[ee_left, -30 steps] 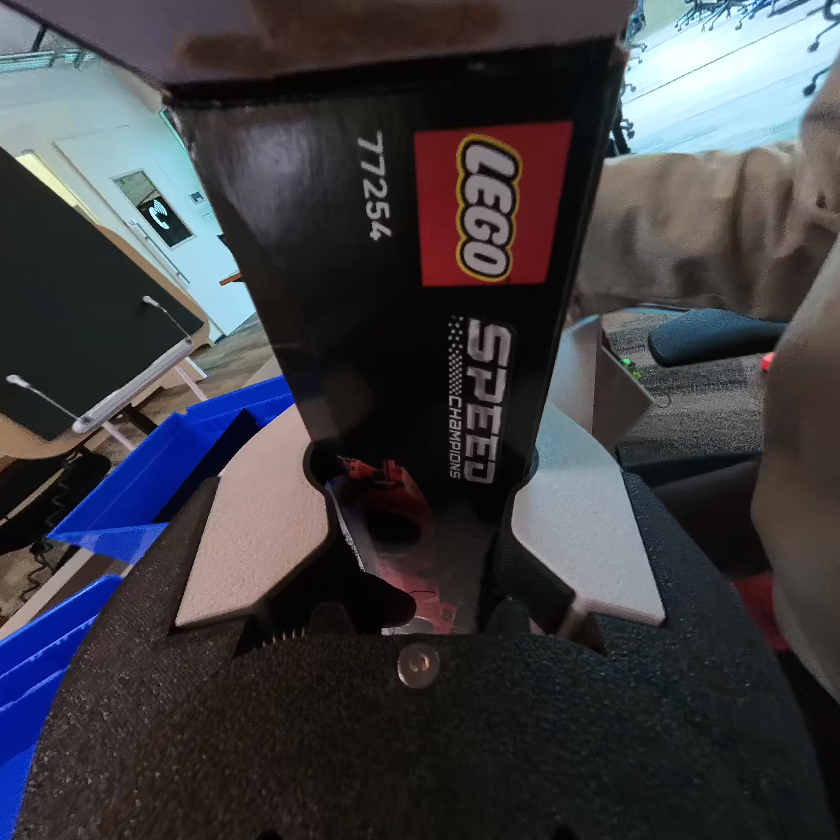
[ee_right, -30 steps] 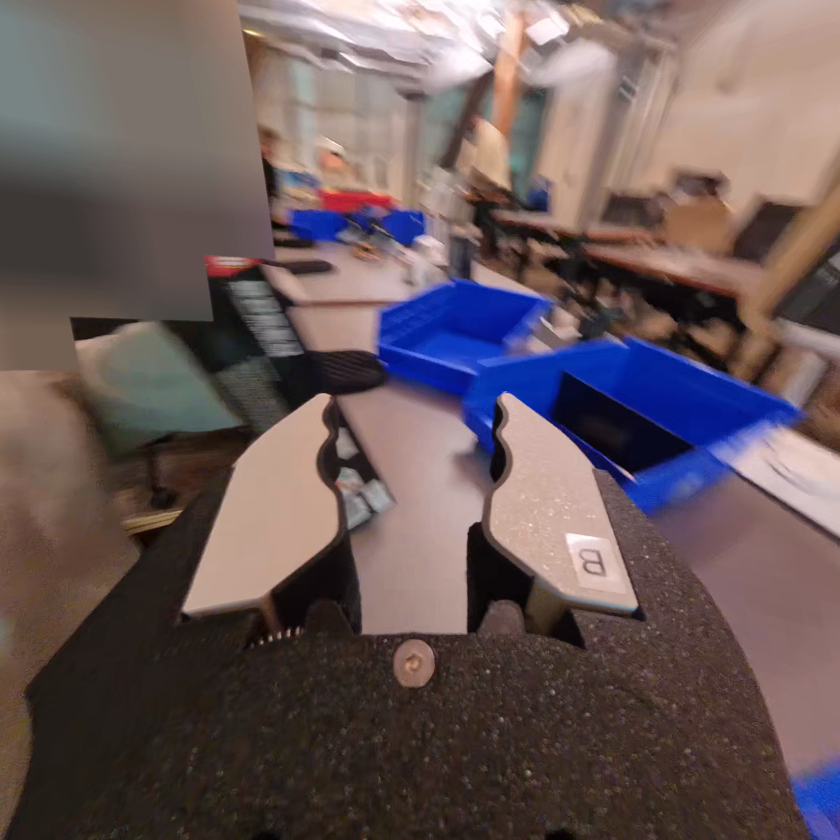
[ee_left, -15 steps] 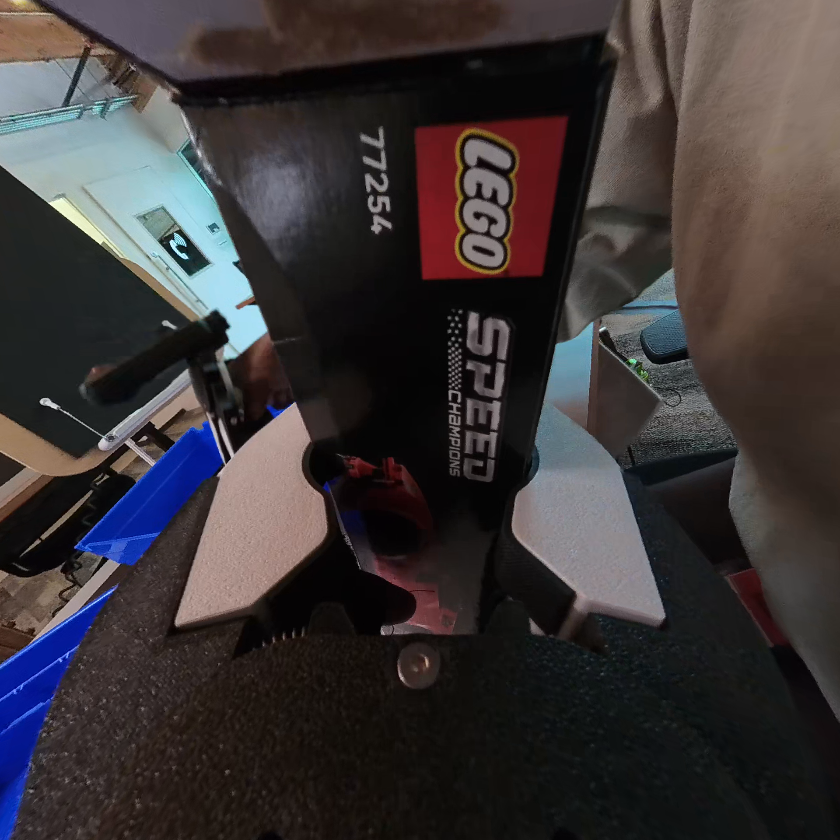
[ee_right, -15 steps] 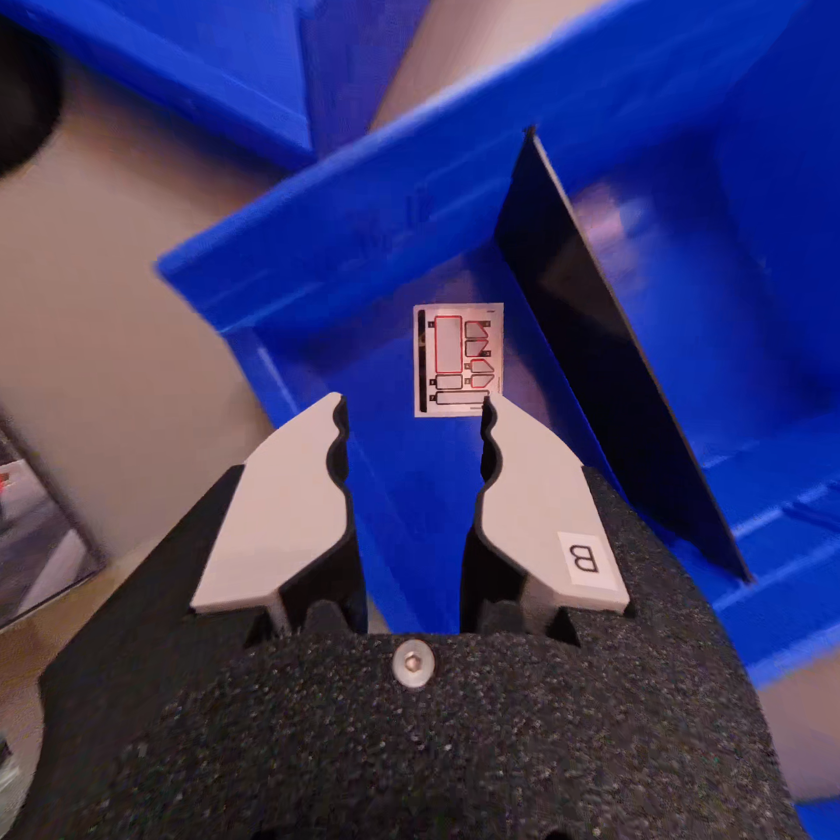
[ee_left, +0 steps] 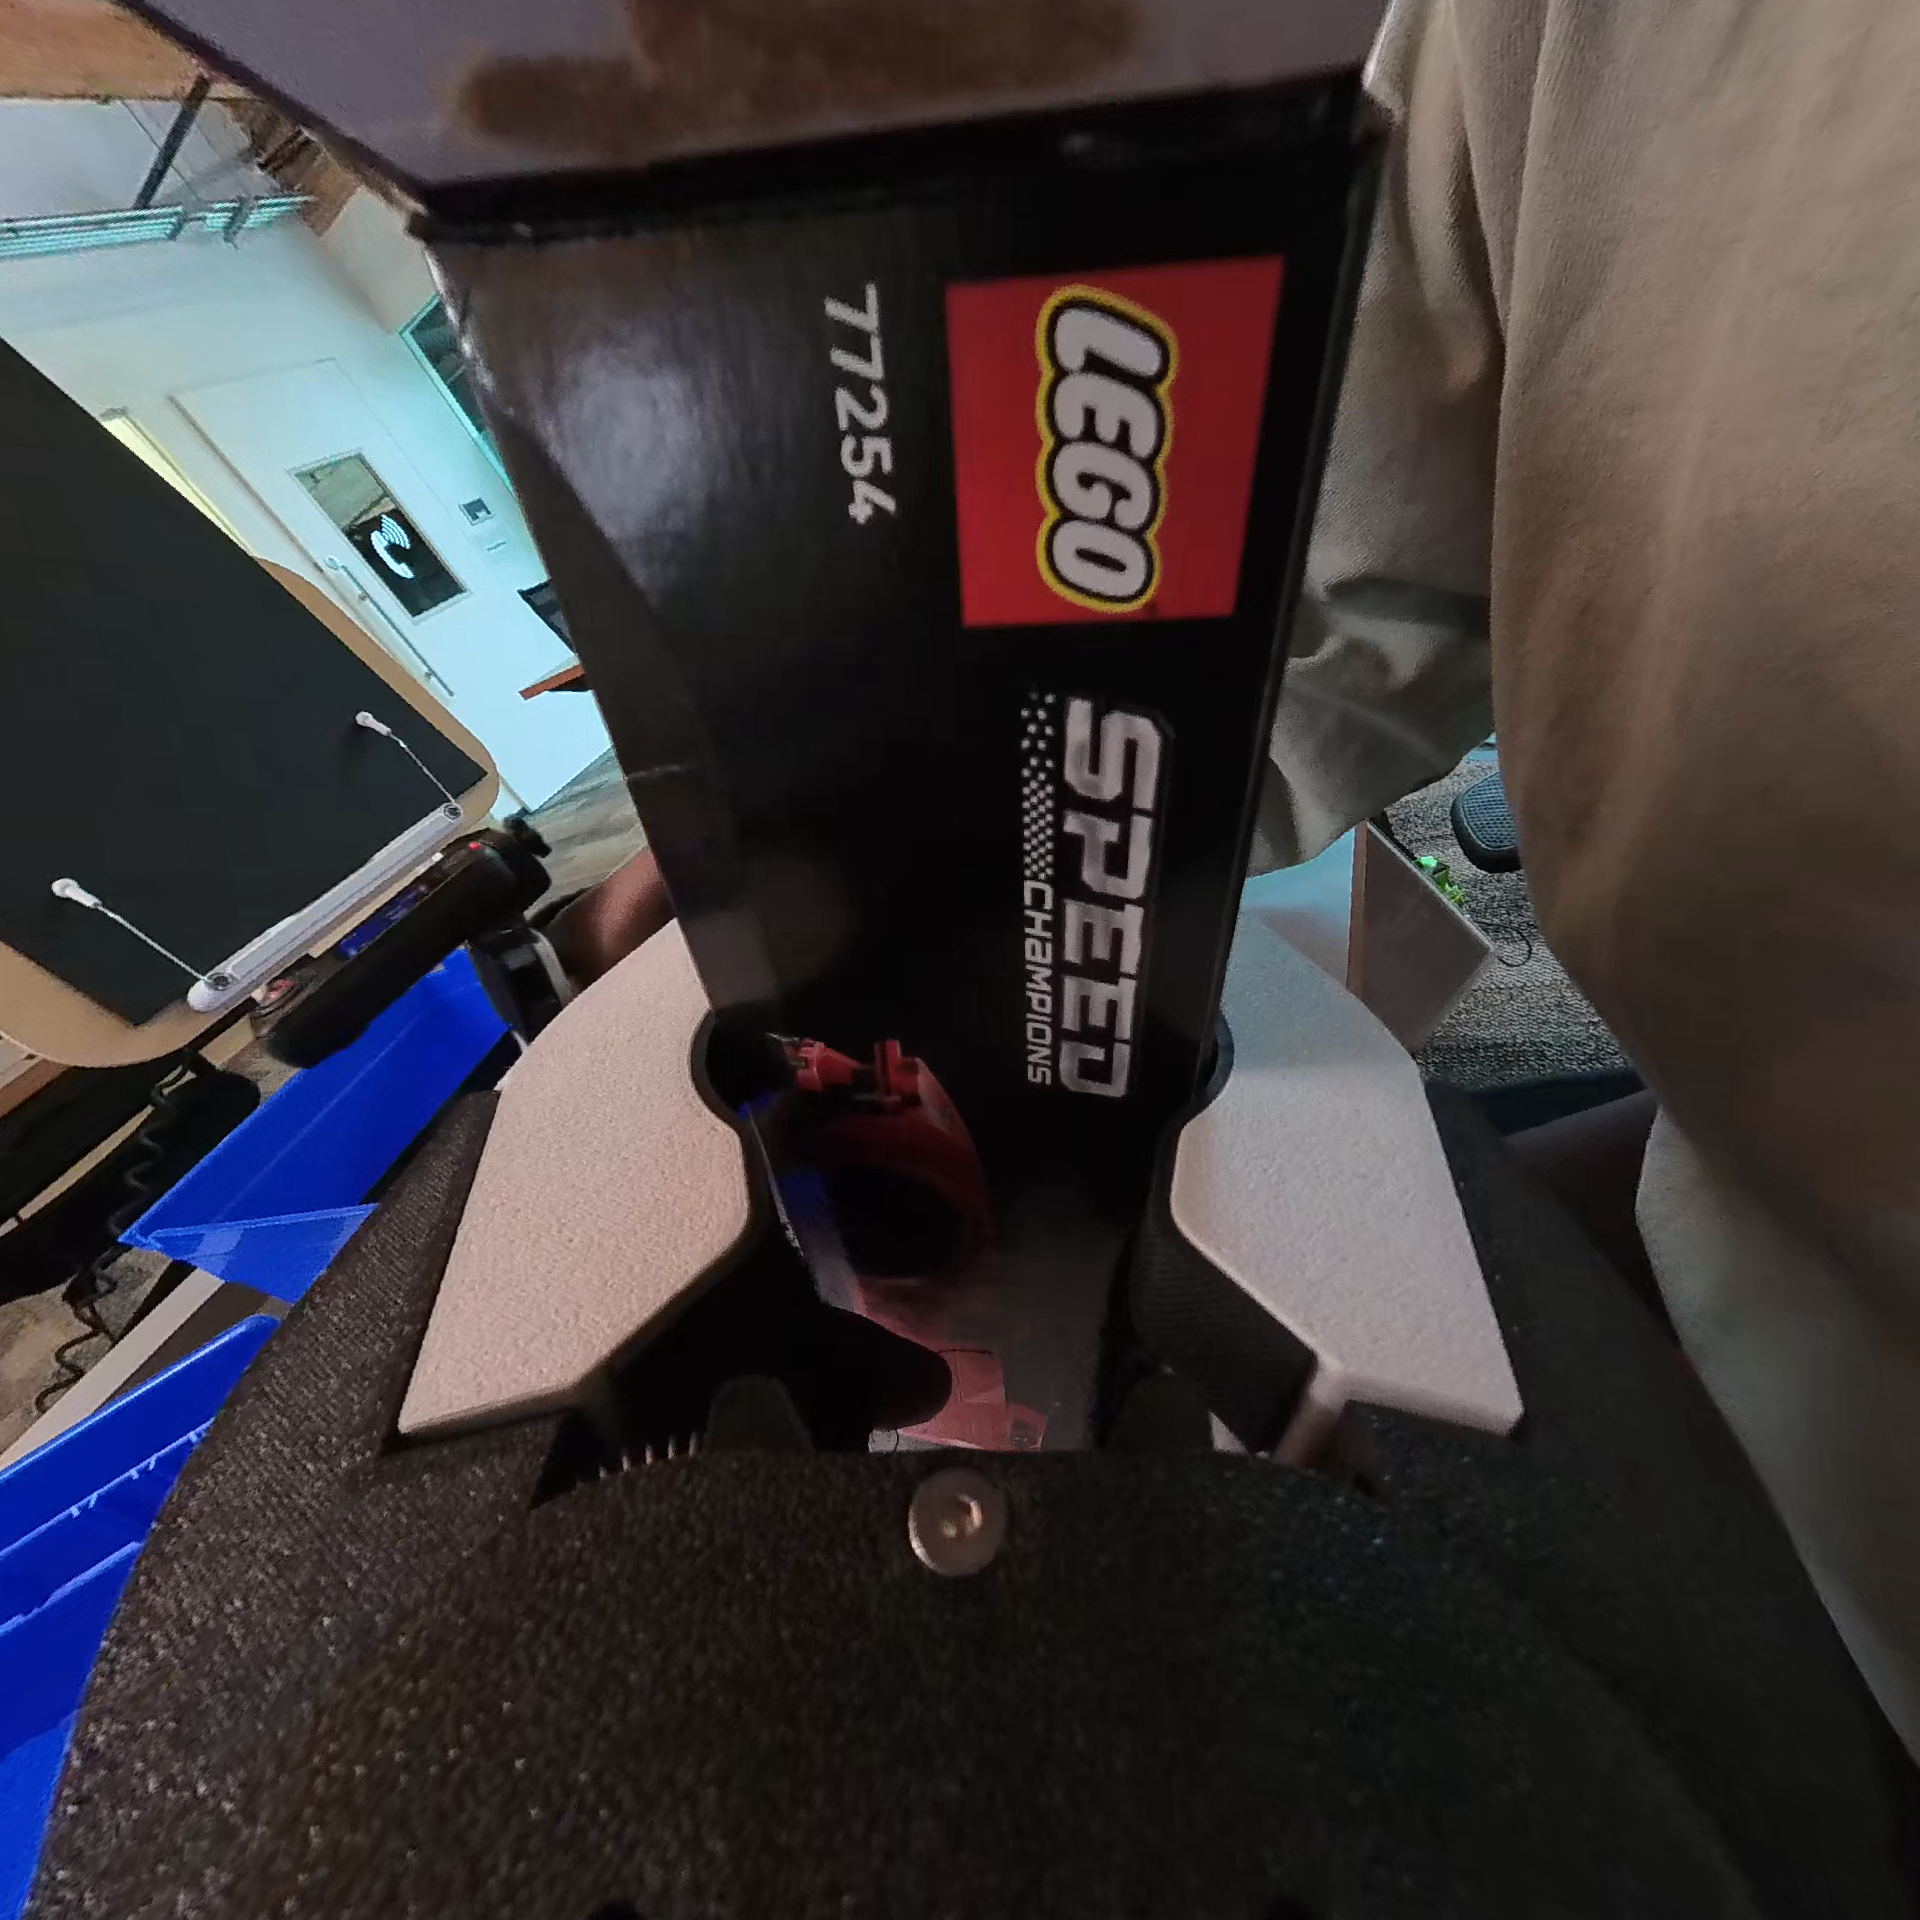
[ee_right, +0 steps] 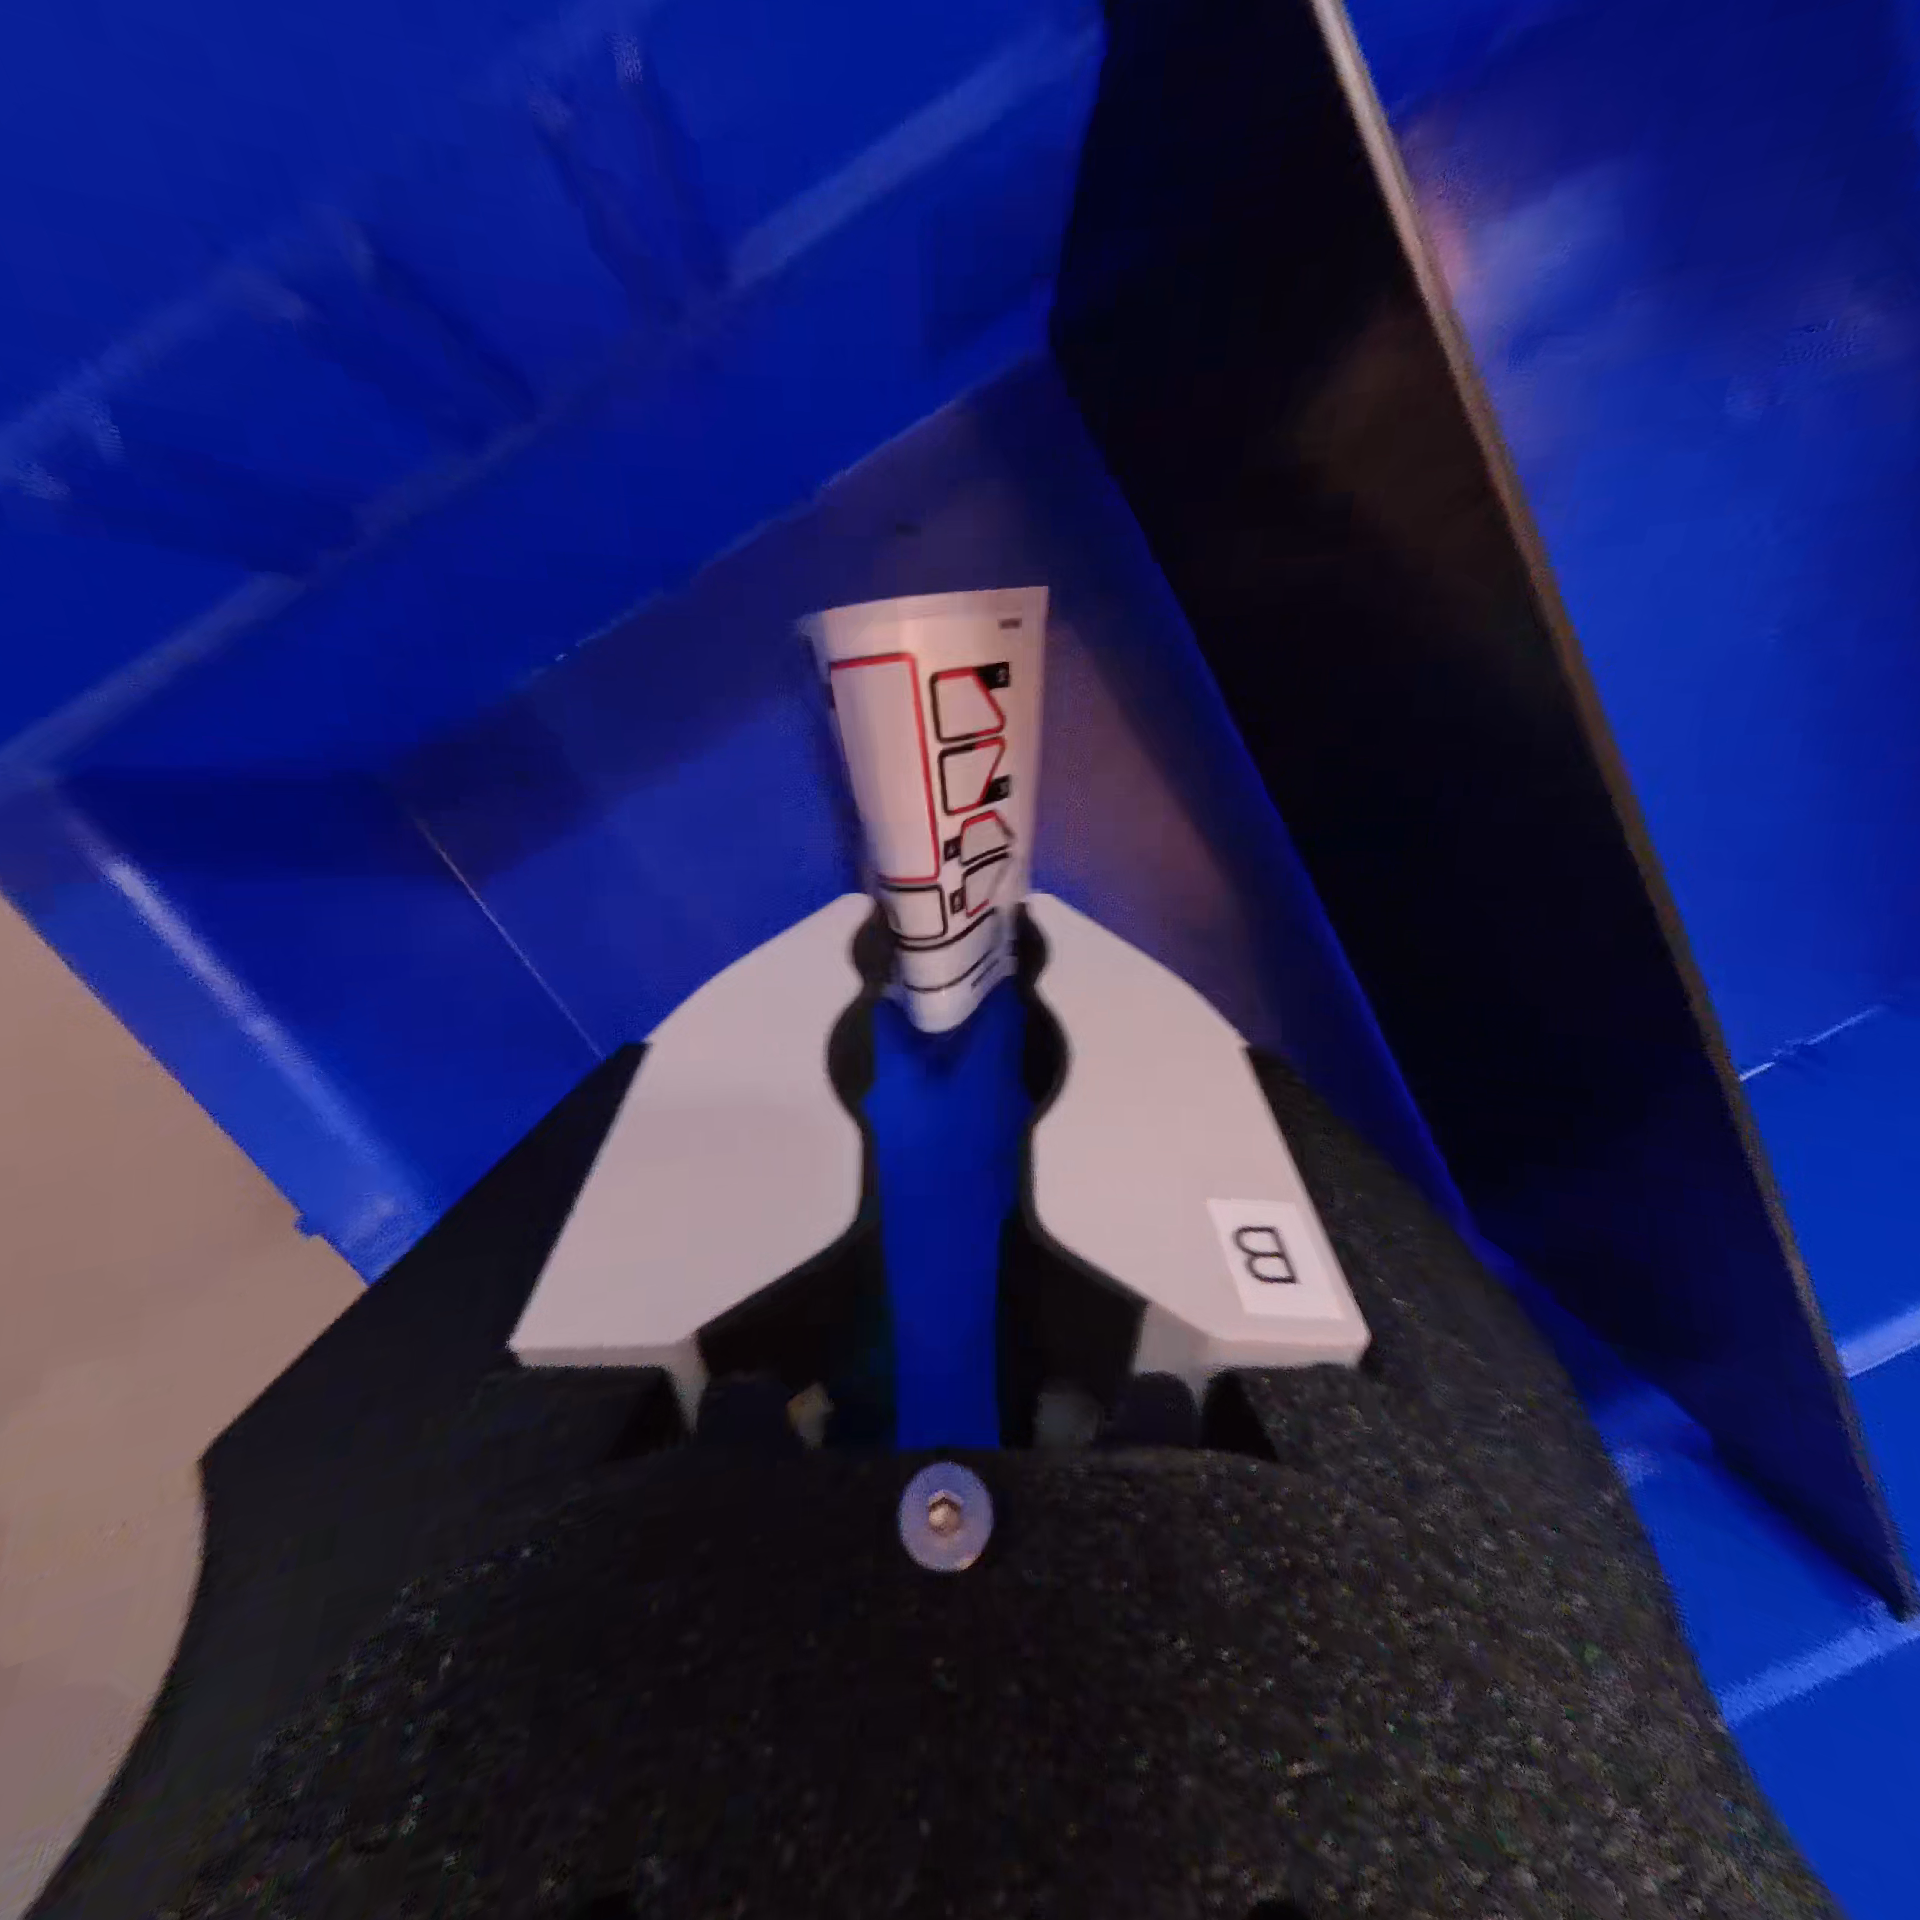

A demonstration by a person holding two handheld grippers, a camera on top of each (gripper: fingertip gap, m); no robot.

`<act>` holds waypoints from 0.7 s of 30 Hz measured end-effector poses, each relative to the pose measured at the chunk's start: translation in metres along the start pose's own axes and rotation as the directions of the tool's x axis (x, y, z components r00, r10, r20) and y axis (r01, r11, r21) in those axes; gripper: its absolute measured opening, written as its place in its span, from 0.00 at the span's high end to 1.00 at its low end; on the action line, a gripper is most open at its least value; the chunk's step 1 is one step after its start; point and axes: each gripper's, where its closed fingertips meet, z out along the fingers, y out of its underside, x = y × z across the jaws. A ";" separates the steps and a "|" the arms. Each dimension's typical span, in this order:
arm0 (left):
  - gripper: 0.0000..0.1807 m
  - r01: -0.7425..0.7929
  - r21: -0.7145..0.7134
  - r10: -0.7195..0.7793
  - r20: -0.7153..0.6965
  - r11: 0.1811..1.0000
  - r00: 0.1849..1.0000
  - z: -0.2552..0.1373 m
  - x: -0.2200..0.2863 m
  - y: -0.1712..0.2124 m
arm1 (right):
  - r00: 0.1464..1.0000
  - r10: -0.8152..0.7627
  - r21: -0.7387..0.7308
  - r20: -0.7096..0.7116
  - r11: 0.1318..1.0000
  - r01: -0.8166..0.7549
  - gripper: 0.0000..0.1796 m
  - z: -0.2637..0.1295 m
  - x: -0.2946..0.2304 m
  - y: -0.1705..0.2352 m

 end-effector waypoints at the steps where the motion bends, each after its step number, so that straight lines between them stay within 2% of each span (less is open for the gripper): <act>1: 0.54 0.001 -0.001 -0.001 0.001 1.000 1.000 0.000 0.000 0.000 | 0.999 -0.017 0.003 -0.027 1.000 0.017 0.95 0.000 0.003 0.001; 2: 0.54 0.003 -0.002 -0.003 0.004 1.000 1.000 0.000 -0.001 0.000 | 0.998 -0.034 0.005 -0.047 0.999 0.034 0.99 0.000 0.005 0.001; 5: 0.54 0.021 -0.011 -0.021 0.020 1.000 1.000 0.000 -0.004 0.001 | 0.998 -0.057 0.054 -0.025 0.997 0.058 1.00 -0.010 -0.002 -0.003; 8: 0.54 0.044 -0.013 -0.044 0.030 0.999 0.999 0.001 -0.008 0.002 | 0.995 -0.082 0.131 -0.054 0.987 0.088 1.00 -0.045 -0.012 -0.010; 14: 0.54 0.102 0.018 -0.102 0.034 0.995 0.994 0.004 -0.019 0.004 | 0.984 -0.132 0.381 -0.121 0.909 0.169 1.00 -0.179 -0.049 -0.012; 18: 0.54 0.126 0.042 -0.128 0.068 0.991 0.989 0.005 -0.024 0.003 | 0.974 -0.168 0.506 -0.151 0.833 0.222 1.00 -0.279 -0.089 0.017; 21: 0.54 0.127 0.034 -0.130 0.125 0.991 0.984 0.007 -0.025 0.003 | 0.956 -0.209 0.545 -0.206 0.787 0.289 1.00 -0.338 -0.129 0.048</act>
